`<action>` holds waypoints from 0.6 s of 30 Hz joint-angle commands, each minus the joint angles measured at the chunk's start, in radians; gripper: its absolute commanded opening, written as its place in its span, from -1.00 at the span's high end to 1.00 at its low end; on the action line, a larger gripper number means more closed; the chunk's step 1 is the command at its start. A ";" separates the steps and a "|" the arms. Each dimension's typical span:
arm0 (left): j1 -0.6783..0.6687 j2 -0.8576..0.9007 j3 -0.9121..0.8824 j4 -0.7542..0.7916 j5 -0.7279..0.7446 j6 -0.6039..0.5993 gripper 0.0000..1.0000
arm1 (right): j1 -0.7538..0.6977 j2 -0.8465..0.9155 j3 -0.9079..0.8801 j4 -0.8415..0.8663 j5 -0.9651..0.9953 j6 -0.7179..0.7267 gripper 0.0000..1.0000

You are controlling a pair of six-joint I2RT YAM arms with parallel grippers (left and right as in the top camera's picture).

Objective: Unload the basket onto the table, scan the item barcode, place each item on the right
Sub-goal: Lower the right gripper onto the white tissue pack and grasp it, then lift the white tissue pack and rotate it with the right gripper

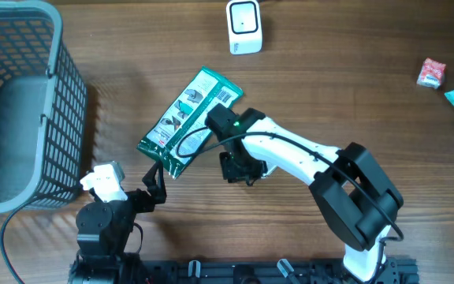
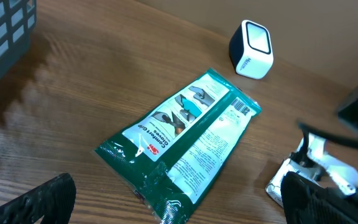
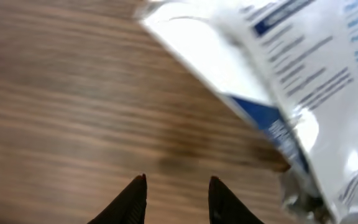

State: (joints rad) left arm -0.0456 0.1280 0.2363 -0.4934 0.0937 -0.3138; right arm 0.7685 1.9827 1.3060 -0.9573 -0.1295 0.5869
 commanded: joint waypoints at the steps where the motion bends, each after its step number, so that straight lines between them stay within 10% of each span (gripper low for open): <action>1: 0.005 -0.003 -0.004 0.002 -0.013 -0.009 -1.00 | -0.018 0.007 -0.051 0.010 0.106 0.077 0.38; 12: 0.005 -0.003 -0.004 0.002 -0.013 -0.009 -1.00 | -0.203 0.003 0.041 -0.143 0.221 0.173 0.48; 14: 0.005 -0.003 -0.004 0.002 -0.013 -0.009 -1.00 | -0.230 -0.006 0.069 -0.190 0.152 0.176 0.12; 16: 0.005 -0.003 -0.004 0.002 -0.013 -0.009 -1.00 | -0.266 -0.028 0.093 -0.234 -0.008 0.232 -0.78; 18: 0.005 -0.003 -0.004 0.002 -0.013 -0.009 -1.00 | -0.291 -0.041 0.095 -0.233 -0.165 0.310 -0.99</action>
State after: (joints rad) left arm -0.0456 0.1280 0.2363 -0.4934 0.0937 -0.3138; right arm 0.5064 1.9800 1.3724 -1.1824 -0.0345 0.7761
